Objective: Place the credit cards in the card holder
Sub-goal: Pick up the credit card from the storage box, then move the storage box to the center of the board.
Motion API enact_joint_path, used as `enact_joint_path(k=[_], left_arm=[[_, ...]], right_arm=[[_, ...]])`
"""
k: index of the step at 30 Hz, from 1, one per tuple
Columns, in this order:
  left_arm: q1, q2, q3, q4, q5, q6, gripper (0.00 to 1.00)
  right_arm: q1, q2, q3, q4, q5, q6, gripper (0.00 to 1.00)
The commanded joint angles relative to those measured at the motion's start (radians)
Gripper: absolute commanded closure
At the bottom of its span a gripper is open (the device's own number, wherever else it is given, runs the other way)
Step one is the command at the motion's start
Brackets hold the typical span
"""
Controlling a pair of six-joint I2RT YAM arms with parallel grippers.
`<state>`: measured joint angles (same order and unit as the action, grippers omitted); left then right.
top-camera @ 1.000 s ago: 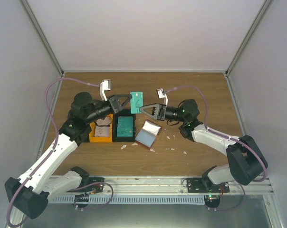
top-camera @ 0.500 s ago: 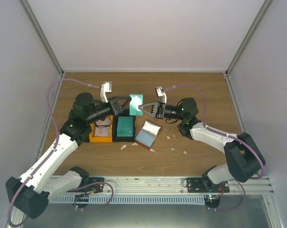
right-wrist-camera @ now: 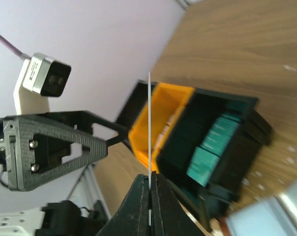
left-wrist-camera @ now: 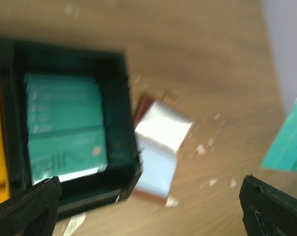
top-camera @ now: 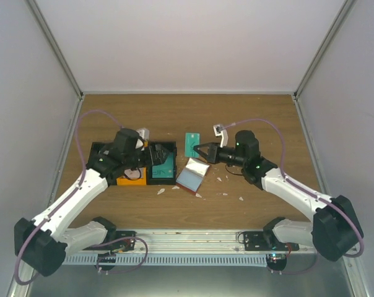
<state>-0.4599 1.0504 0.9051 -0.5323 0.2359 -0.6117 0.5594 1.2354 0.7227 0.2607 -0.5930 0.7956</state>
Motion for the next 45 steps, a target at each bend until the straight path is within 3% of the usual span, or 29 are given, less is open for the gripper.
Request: enact_joint_path(k=[1, 8, 14, 21, 27, 40, 43, 45], left_arm=[[-0.084, 0.022, -0.061, -0.196, -0.104, -0.09, 0.01], [-0.226, 0.079, -0.103, -0.356, -0.27, -0.209, 0.01], [-0.254, 0.107, -0.187, -0.321, -0.288, -0.274, 0.08], [-0.209, 0.243, -0.166, -0.188, -0.357, -0.161, 0.31], [-0.148, 0.299, -0.14, -0.105, -0.374, -0.05, 0.35], [-0.043, 0.402, -0.082, 0.143, -0.347, 0.159, 0.32], [-0.04, 0.42, -0.057, 0.193, -0.349, 0.158, 0.09], [-0.041, 0.42, -0.052, 0.213, -0.338, 0.146, 0.01]], right_arm=[[-0.009, -0.048, -0.05, -0.189, 0.13, -0.106, 0.99], [-0.009, -0.059, -0.031, -0.221, 0.171, -0.115, 0.98], [-0.009, -0.062, -0.021, -0.256, 0.231, -0.131, 0.98], [-0.009, -0.055, -0.023, -0.322, 0.222, -0.179, 0.98], [-0.012, -0.035, -0.014, -0.374, 0.198, -0.227, 0.97], [-0.043, 0.044, -0.003, -0.381, 0.122, -0.293, 0.97], [-0.046, 0.107, 0.035, -0.423, 0.093, -0.368, 0.96], [-0.046, 0.143, 0.06, -0.446, 0.108, -0.401, 0.96]])
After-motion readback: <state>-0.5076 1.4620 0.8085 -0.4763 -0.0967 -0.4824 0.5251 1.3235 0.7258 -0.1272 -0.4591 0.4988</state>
